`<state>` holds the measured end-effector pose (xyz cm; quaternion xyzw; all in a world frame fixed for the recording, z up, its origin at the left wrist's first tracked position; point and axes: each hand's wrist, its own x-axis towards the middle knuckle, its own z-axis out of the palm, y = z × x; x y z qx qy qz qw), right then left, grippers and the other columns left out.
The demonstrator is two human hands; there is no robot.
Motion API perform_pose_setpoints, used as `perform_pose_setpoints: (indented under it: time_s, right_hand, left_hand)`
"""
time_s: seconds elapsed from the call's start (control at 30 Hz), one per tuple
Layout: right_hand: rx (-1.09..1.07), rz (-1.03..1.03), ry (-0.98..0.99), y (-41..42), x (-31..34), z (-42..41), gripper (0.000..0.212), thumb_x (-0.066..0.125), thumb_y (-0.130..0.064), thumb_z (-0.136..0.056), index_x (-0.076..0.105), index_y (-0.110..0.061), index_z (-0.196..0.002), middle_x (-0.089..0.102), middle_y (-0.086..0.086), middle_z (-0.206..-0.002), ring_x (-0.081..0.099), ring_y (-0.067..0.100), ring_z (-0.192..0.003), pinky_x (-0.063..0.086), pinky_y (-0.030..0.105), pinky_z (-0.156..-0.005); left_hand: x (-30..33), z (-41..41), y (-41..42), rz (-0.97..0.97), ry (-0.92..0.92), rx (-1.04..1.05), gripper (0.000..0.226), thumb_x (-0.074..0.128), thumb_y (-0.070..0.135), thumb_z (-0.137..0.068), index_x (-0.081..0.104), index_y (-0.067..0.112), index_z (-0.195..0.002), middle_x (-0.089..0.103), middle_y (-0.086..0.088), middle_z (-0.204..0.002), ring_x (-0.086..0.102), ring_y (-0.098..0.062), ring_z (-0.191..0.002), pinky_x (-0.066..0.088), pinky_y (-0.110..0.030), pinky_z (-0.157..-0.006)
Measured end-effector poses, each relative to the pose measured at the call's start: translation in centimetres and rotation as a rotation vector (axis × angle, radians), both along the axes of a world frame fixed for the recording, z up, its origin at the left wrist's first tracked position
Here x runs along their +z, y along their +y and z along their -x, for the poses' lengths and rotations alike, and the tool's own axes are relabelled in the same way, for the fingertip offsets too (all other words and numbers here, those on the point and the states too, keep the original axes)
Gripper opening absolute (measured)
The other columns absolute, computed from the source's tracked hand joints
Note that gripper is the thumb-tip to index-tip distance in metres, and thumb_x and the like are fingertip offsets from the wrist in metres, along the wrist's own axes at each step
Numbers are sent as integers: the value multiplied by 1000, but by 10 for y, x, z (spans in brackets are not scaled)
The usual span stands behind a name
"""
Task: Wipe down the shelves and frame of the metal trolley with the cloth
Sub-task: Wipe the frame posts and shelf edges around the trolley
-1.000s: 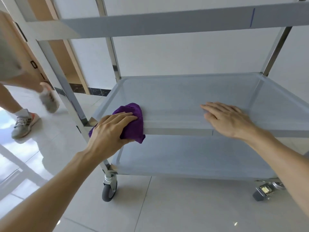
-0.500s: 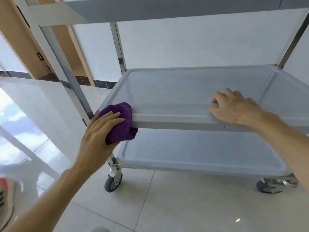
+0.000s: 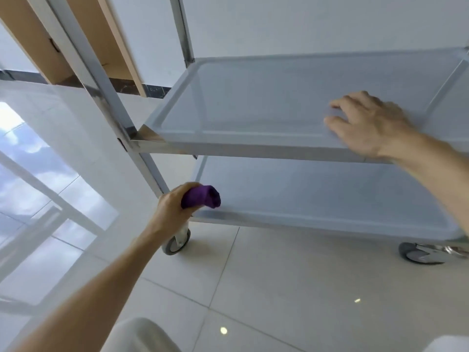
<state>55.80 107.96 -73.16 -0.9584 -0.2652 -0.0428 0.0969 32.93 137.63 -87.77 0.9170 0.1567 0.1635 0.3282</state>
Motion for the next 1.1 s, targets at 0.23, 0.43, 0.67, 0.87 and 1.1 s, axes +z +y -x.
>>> perform_pose_setpoints:
  time_s: [0.23, 0.43, 0.67, 0.87, 1.1]
  right_hand:
    - [125, -214, -182, -2, -6, 13, 30, 46, -37, -98, 65, -21, -116, 63, 6, -129, 56, 33, -120, 42, 46, -102]
    - [315, -419, -529, 2, -9, 43, 23, 51, -18, -97, 70, -7, -103, 70, 12, -108, 61, 39, -103, 45, 44, -89]
    - [853, -332, -497, 52, -93, 121, 14, 57, -2, -88, 71, -3, -93, 66, 14, -97, 61, 35, -86, 47, 41, -76]
    - [339, 198, 105, 41, -180, 84, 60, 51, -41, -97, 30, -31, -152, 24, 3, -159, 25, 29, -144, 27, 49, -113]
    - [114, 377, 298, -15, -226, 57, 97, 57, -68, -83, -17, -59, -145, -24, -15, -163, -15, 30, -152, 9, 72, -113]
  left_hand:
    - [-38, -12, 7, -172, 209, -178, 51, 78, 20, -84, 59, 15, -131, 62, -4, -128, 59, -26, -109, 50, -35, -91]
    - [-63, -9, -6, -391, 111, -169, 49, 85, 22, -76, 67, 6, -119, 69, -6, -116, 63, -35, -107, 51, -44, -88]
    - [-64, -2, 5, -426, 370, -219, 82, 69, 51, -85, 31, 24, -152, 31, 1, -159, 22, -26, -149, 23, -41, -119]
    - [-62, 2, 15, -485, 482, -309, 97, 70, 35, -80, 11, 30, -157, 11, 2, -165, 6, -23, -152, 15, -38, -122]
    - [-68, 0, 30, -560, 494, -303, 113, 81, 33, -74, 6, 29, -158, 6, 9, -166, 8, -18, -152, 31, -35, -116]
